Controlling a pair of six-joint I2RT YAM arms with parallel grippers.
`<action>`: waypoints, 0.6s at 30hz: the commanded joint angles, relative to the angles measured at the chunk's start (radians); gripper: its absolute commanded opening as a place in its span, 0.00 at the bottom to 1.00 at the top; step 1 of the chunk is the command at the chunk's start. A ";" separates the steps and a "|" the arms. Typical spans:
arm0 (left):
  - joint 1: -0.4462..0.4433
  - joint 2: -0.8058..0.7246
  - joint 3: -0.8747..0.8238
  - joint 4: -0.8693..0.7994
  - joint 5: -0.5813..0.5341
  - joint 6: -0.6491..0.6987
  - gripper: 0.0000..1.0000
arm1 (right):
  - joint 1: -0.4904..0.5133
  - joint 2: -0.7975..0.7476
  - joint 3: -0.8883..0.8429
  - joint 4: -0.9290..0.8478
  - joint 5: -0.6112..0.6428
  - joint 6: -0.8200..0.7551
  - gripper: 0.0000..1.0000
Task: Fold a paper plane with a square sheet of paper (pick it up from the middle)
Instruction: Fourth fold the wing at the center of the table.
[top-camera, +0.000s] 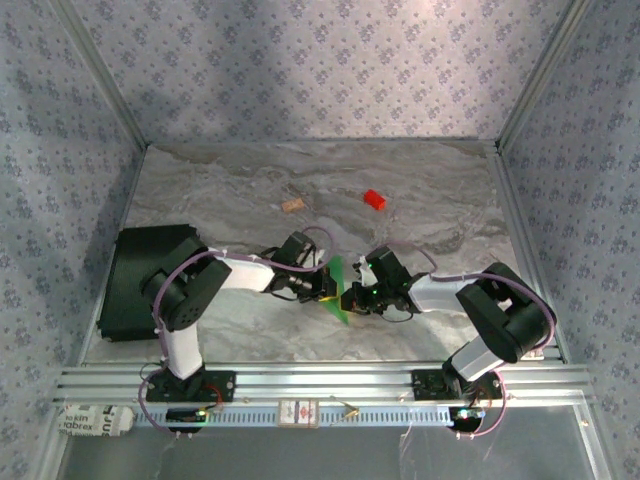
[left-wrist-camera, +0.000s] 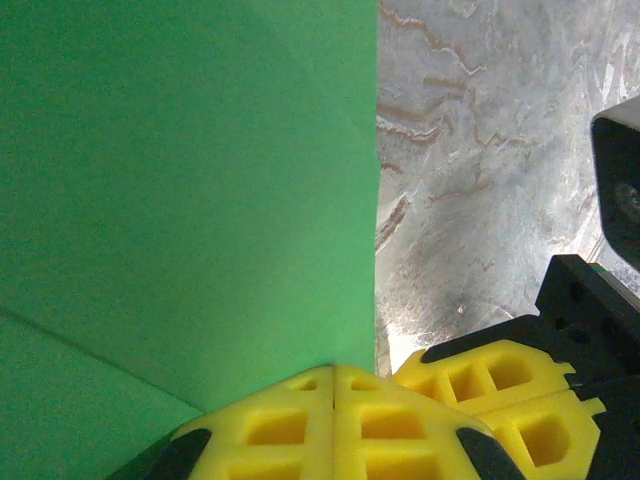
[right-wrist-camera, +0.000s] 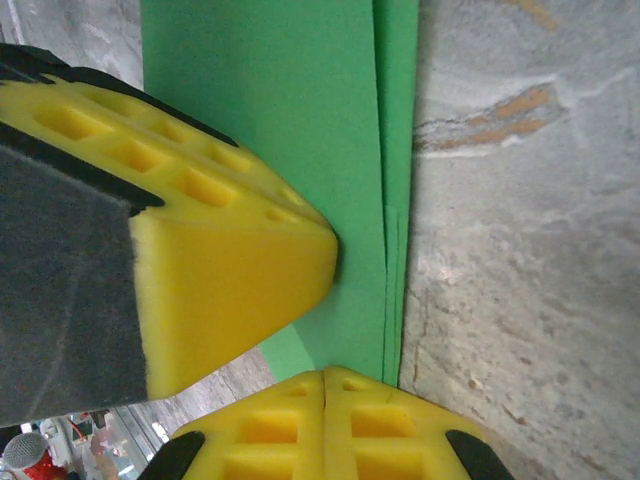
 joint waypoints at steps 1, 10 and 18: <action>0.023 0.012 -0.014 -0.067 -0.113 0.038 0.00 | 0.005 0.057 -0.050 -0.115 0.094 0.001 0.00; 0.090 0.019 0.060 -0.116 -0.120 0.075 0.01 | 0.004 0.056 -0.049 -0.137 0.094 -0.016 0.00; 0.137 0.051 0.116 -0.159 -0.119 0.117 0.03 | 0.005 0.053 -0.048 -0.159 0.095 -0.031 0.00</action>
